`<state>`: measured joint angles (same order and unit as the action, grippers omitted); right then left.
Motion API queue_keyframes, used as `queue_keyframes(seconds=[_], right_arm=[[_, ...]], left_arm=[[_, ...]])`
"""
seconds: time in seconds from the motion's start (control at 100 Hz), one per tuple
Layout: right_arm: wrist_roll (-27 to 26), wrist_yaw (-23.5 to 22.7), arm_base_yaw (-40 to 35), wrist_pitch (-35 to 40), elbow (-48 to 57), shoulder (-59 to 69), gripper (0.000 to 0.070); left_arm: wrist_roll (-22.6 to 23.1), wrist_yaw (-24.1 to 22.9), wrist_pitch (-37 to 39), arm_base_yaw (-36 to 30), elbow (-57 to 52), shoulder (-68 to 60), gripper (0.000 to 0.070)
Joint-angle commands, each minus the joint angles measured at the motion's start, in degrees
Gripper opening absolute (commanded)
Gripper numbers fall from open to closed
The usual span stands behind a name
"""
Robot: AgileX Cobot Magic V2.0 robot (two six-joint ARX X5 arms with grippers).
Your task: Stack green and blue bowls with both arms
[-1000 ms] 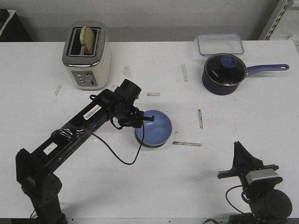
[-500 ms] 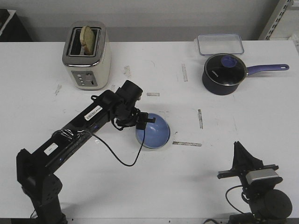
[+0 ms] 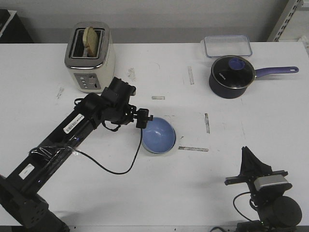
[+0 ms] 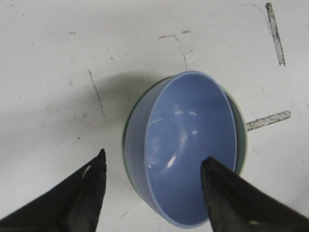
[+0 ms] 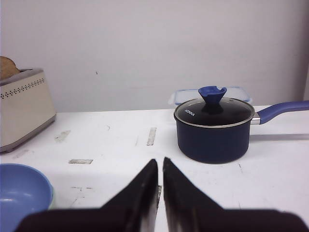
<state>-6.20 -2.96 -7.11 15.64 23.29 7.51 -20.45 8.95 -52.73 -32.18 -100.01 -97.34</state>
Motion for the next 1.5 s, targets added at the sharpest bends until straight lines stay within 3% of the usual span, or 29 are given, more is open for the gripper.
queue_keyframes(seconds=[0.0,0.32,0.43,0.55,0.62,0.65,1.209,1.489], right_arm=[[0.22,0.00,-0.04,-0.59,0.00,-0.09,0.0006],[0.22,0.00,-0.04,-0.59,0.00,-0.09,0.0006],[0.22,0.00,-0.04,-0.59,0.00,-0.09,0.0006],[0.22,0.00,-0.04,-0.59,0.00,-0.09,0.0006],[0.22,0.00,-0.04,-0.59,0.00,-0.09,0.0006],[0.22,0.00,-0.04,-0.59,0.00,-0.09,0.0006],[0.22,0.00,-0.04,-0.59,0.00,-0.09,0.0006],[0.22,0.00,-0.04,-0.59,0.00,-0.09,0.0006]], left_arm=[[3.56,-0.17,2.01,0.46,-0.28,0.68,0.0371],[18.82,-0.15,26.16,3.56,18.93,14.38,0.0344],[20.06,-0.15,38.36,5.35,29.03,20.96,0.0203],[20.48,-0.15,51.65,8.07,40.87,28.59,0.0121],[21.86,-0.20,56.92,9.55,47.23,33.03,0.0009],[22.45,-0.33,58.51,10.21,49.70,34.93,0.0001],[22.80,-3.21,60.30,22.43,80.43,71.34,0.0001],[22.80,-3.23,56.61,26.91,85.22,85.31,0.0002]])
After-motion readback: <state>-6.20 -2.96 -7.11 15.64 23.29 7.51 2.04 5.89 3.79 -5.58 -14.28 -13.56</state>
